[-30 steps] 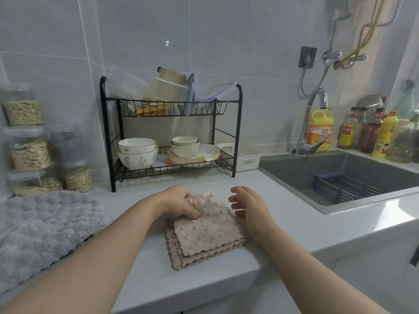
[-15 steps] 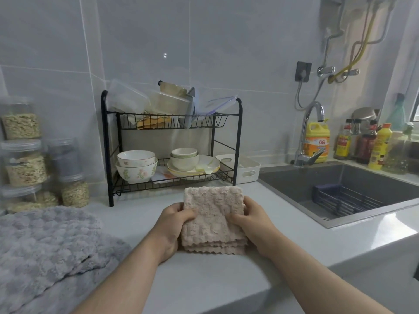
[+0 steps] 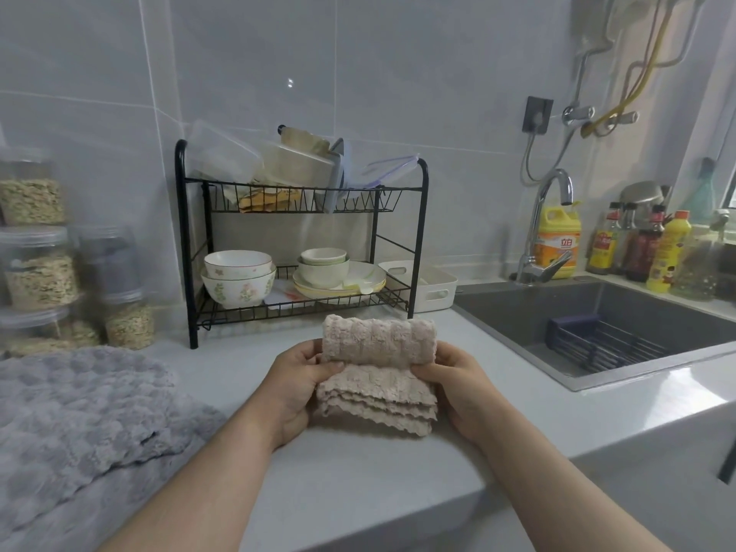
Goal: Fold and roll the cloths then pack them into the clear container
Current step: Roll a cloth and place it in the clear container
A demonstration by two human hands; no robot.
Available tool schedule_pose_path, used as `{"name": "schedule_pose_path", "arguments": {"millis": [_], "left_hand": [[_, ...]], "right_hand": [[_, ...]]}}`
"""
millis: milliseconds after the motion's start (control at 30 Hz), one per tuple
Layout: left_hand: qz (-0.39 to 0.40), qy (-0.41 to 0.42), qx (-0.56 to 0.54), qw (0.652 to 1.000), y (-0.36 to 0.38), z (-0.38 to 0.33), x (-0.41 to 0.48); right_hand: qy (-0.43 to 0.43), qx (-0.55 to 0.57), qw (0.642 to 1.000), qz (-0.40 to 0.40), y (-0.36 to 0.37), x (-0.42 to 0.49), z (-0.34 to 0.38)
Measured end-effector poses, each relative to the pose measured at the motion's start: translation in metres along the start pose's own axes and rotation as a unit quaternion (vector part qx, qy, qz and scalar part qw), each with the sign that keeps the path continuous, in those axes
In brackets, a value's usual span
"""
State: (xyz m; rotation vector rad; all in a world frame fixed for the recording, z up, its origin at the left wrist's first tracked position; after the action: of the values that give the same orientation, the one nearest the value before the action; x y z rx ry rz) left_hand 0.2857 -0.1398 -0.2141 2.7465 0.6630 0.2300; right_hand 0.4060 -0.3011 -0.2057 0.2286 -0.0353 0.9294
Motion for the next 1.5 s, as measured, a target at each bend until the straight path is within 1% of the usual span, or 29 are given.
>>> {"name": "schedule_pose_path", "arguments": {"millis": [133,267,333,433,467,567,633,667,700,733,800,867,967,1033,1167,1233,1367,1500], "left_hand": [[-0.007,-0.017,-0.001,1.000,-0.005,0.000,0.002],[-0.035,-0.024,0.008,0.999,-0.008,0.004,0.002],[-0.029,-0.029,0.016,0.999,-0.006,0.005,0.003],[-0.016,-0.053,-0.010,0.998,0.000,0.007,0.000],[-0.015,-0.039,0.005,0.999,0.001,0.005,0.000],[-0.029,0.029,0.115,0.993,-0.001,-0.002,0.000],[-0.050,0.051,0.160,0.984,-0.004,-0.004,-0.001],[-0.053,0.057,0.173,0.982,-0.005,-0.004,-0.001],[-0.052,0.064,0.181,0.980,-0.004,-0.004,-0.002],[-0.050,0.069,0.189,0.978,-0.004,-0.004,-0.001],[-0.044,0.078,0.196,0.976,-0.003,-0.004,0.000],[-0.037,0.075,0.188,0.979,-0.001,-0.003,0.000],[-0.004,0.054,0.188,0.981,0.005,0.000,-0.002],[0.005,0.053,0.205,0.977,0.007,0.000,-0.002],[-0.027,0.062,0.213,0.975,0.001,-0.001,0.001],[-0.039,0.065,0.203,0.976,-0.001,-0.002,0.002],[-0.076,0.072,0.170,0.980,-0.007,-0.005,-0.001],[-0.078,0.048,0.128,0.988,-0.008,-0.002,-0.001]], "right_hand": [[-0.008,-0.011,1.000,-0.005,-0.002,0.000,0.001],[-0.002,-0.017,0.999,-0.032,-0.006,0.003,-0.002],[-0.004,-0.019,0.999,-0.026,-0.004,0.003,-0.003],[-0.019,-0.009,0.999,-0.024,-0.004,0.004,-0.002],[-0.021,-0.006,0.999,-0.027,-0.005,0.005,-0.003],[-0.004,0.024,0.999,-0.035,-0.007,0.007,-0.006],[0.001,0.059,0.998,-0.031,-0.008,0.008,-0.008],[-0.002,0.048,0.998,-0.032,-0.007,0.006,-0.007],[-0.011,0.001,0.999,-0.030,-0.006,0.004,-0.004],[-0.020,-0.074,0.997,-0.025,-0.003,0.001,-0.001],[-0.030,-0.207,0.978,-0.018,0.004,-0.002,0.002],[-0.043,-0.260,0.965,-0.015,0.007,-0.002,0.003],[-0.055,-0.297,0.953,-0.023,0.008,-0.004,0.007],[-0.051,-0.289,0.956,-0.017,0.007,-0.005,0.008],[-0.016,-0.246,0.968,0.036,0.012,-0.004,0.003],[-0.010,-0.250,0.967,0.043,0.012,-0.004,0.004],[-0.014,-0.243,0.970,0.005,0.006,-0.002,0.002],[-0.016,-0.198,0.980,-0.025,-0.004,0.004,-0.004]]}}
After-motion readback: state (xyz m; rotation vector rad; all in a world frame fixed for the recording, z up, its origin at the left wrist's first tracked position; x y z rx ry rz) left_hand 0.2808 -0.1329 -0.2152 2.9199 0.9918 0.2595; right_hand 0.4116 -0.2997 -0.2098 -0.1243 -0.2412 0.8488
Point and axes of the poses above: each hand's wrist, its own x-axis towards the middle knuckle, its own y-axis out of the palm, z = x × y, the point moved 7 cm from there along x, towards the middle knuckle, and after that the axes turned 9 degrees about z, right-handed, at the moved point
